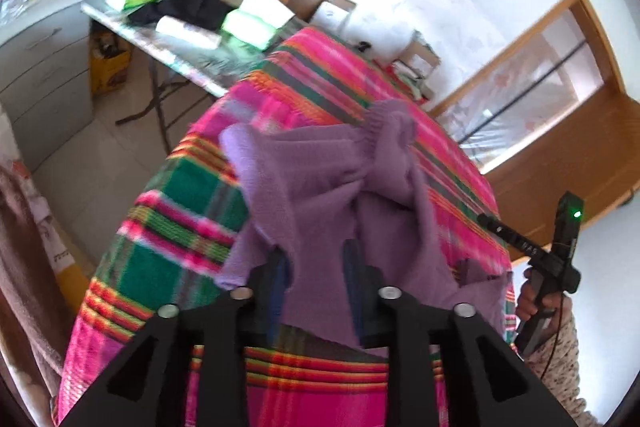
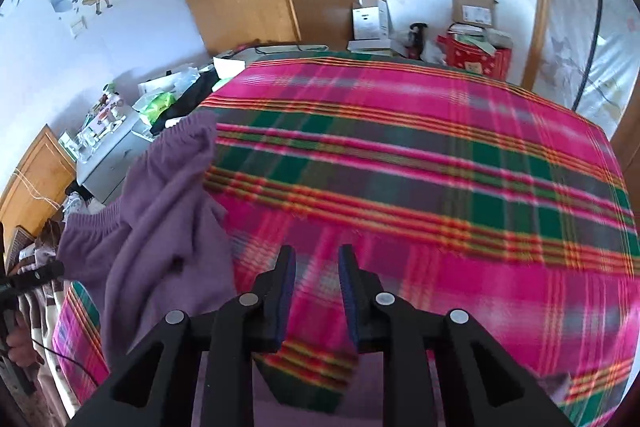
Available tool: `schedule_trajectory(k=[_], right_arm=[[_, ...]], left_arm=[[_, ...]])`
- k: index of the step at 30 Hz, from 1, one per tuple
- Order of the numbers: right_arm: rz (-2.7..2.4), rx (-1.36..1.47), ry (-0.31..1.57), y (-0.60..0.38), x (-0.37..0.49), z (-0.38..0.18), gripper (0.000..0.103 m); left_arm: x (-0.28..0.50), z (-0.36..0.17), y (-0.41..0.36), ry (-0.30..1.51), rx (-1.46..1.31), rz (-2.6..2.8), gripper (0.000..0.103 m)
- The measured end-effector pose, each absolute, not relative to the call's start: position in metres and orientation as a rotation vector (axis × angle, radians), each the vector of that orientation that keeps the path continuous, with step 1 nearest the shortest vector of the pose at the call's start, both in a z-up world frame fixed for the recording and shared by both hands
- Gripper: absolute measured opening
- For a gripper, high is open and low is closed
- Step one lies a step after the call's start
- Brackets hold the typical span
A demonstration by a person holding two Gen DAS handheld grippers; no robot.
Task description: Fold clothes
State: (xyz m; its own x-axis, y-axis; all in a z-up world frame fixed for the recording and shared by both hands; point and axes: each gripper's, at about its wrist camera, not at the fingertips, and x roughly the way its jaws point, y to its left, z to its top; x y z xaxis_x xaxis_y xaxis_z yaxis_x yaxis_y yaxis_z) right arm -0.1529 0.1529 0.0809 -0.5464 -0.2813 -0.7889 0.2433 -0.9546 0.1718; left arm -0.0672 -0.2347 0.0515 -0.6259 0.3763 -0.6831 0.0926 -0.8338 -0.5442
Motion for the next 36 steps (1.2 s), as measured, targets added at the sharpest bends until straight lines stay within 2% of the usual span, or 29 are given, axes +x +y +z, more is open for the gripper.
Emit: schedule_trajectory(k=[2,6,14,21,29,31,36], right_arm=[[-2.528,1.302,-0.048,0.161,-0.144,0.080,0.024],[-2.546,1.322,0.020,0.171,-0.129,0.076,0.026],[-2.546,1.365,0.008,0.189,-0.104,0.064,0.026],[-2.540,1.399,-0.010,0.196,-0.084,0.055,0.026],[-2.582,1.348,0.036,0.189,-0.064,0.062,0.026],[-2.588,1.328,0.077,0.184,-0.060,0.065,0.030],[-2.569,1.295,0.097,0.177,-0.056,0.069,0.032]], left_arm=[[-0.068,0.060,-0.228,-0.782,-1.255,2.576,0.036],[-0.070,0.078,-0.216,-0.698,-1.228,2.601,0.037],[-0.062,0.096,-0.216,-0.667,-1.193,2.682,0.037],[-0.079,0.093,-0.197,-0.602,-1.253,2.602,0.039],[-0.118,0.063,-0.132,-0.288,-1.451,2.490,0.040],[-0.128,0.056,-0.116,-0.210,-1.497,2.456,0.039],[-0.134,0.044,-0.107,-0.183,-1.573,2.444,0.039]])
